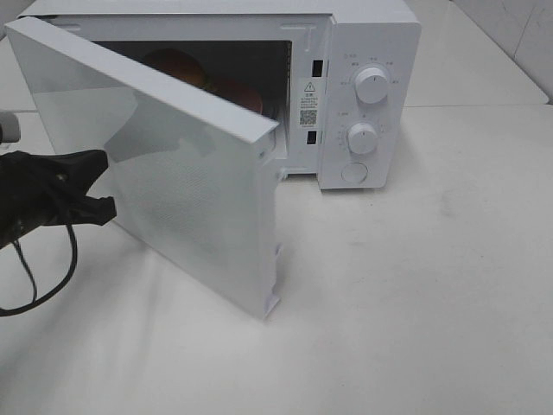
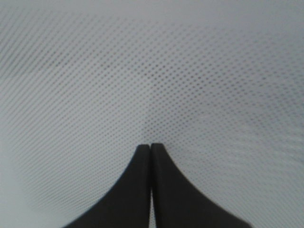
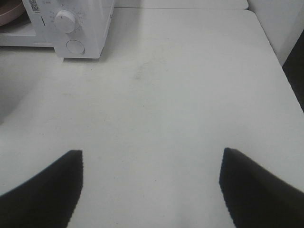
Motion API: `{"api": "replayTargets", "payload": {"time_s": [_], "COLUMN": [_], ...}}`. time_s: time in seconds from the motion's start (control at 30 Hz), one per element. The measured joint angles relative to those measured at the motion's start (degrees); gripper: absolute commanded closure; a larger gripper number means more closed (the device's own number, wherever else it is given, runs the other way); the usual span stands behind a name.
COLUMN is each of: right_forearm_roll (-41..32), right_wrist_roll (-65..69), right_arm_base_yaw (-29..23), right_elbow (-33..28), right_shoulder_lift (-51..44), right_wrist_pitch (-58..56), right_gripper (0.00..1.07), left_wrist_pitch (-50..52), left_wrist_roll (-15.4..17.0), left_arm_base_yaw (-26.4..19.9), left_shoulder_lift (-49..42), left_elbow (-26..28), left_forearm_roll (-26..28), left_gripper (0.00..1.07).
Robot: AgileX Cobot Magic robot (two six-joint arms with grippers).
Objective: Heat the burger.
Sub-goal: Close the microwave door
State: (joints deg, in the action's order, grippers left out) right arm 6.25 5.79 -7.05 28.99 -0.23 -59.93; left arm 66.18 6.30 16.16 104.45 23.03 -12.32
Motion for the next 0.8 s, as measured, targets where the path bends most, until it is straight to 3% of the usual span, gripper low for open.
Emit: {"api": "replayTargets", "payload": {"time_s": [0.1,0.3,0.63,0.8], "right_forearm_roll": [0.0,0.0,0.0,0.0], "right_wrist_roll": [0.0,0.0,0.0,0.0], "right_arm_base_yaw": [0.0,0.0,0.0,0.0], "right_elbow": [0.0,0.0,0.0,0.0], "right_shoulder_lift": [0.0,0.0,0.0,0.0], "right_wrist_pitch": [0.0,0.0,0.0,0.0], "right_gripper": [0.31,0.31,0.31,0.31], "left_wrist_pitch": [-0.2,-5.3,-14.6,-16.8], "left_wrist_roll": [0.0,-0.9,-9.9,-10.8], "left_arm_base_yaw": [1.0,6.5,13.9,15.4], "left_shoulder_lift": [0.1,0.1,1.0,3.5], "left_elbow": [0.7,6.8,18.2,21.8], "left_forearm_roll": [1.2,9.7,21.1,22.4], "left_gripper": [1.07,1.07,1.07,1.07]}}
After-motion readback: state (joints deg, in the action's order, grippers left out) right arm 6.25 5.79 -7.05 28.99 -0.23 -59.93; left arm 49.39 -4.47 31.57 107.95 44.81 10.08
